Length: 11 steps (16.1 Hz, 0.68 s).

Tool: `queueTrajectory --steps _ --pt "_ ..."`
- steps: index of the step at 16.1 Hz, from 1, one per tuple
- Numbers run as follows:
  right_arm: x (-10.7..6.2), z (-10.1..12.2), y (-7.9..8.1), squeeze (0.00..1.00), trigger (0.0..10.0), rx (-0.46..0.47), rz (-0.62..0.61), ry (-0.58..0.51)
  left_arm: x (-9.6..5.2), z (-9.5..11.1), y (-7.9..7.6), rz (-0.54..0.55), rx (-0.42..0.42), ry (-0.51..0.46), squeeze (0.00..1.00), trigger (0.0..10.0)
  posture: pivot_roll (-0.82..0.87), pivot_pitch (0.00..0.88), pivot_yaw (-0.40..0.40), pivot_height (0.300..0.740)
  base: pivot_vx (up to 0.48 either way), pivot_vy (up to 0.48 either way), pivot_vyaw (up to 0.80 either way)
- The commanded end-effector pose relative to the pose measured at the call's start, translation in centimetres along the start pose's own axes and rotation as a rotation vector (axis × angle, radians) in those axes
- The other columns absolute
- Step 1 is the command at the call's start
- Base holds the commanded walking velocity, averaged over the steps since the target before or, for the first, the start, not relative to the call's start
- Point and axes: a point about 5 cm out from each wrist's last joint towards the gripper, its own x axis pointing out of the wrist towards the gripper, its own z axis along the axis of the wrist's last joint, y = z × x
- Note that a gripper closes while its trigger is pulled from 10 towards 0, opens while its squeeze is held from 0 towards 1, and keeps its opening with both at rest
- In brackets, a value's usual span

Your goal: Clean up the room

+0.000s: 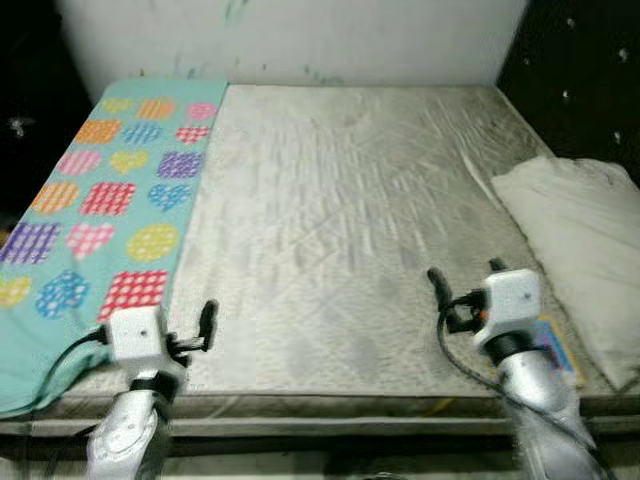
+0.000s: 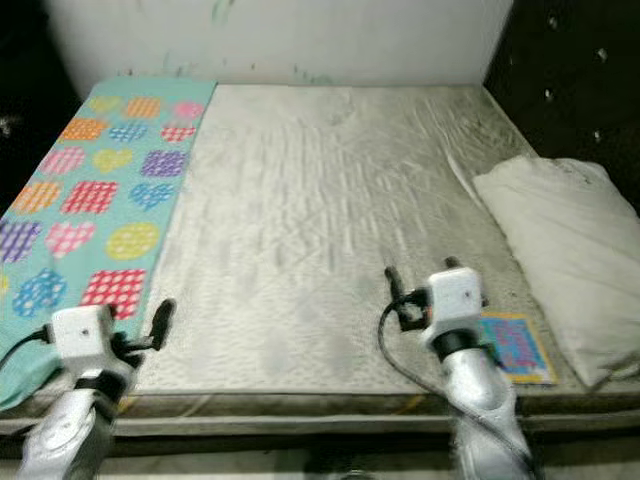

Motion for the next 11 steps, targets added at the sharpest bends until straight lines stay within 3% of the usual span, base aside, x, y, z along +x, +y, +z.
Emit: queueTrajectory --steps 1,11 --pt "-0.03 0.22 -0.45 0.0 10.0 -0.021 -0.01 -0.01 0.05 0.07 0.0 0.001 0.002 -0.003 0.0 10.0 -0.17 0.097 0.0 0.74 0.0 0.48 0.0" --pt "0.18 0.18 -0.33 0.0 10.0 -0.029 0.0 -0.016 0.04 -0.05 0.08 0.013 0.003 0.001 0.0 10.0 -0.16 0.093 -0.002 0.74 0.0 0.48 0.0"
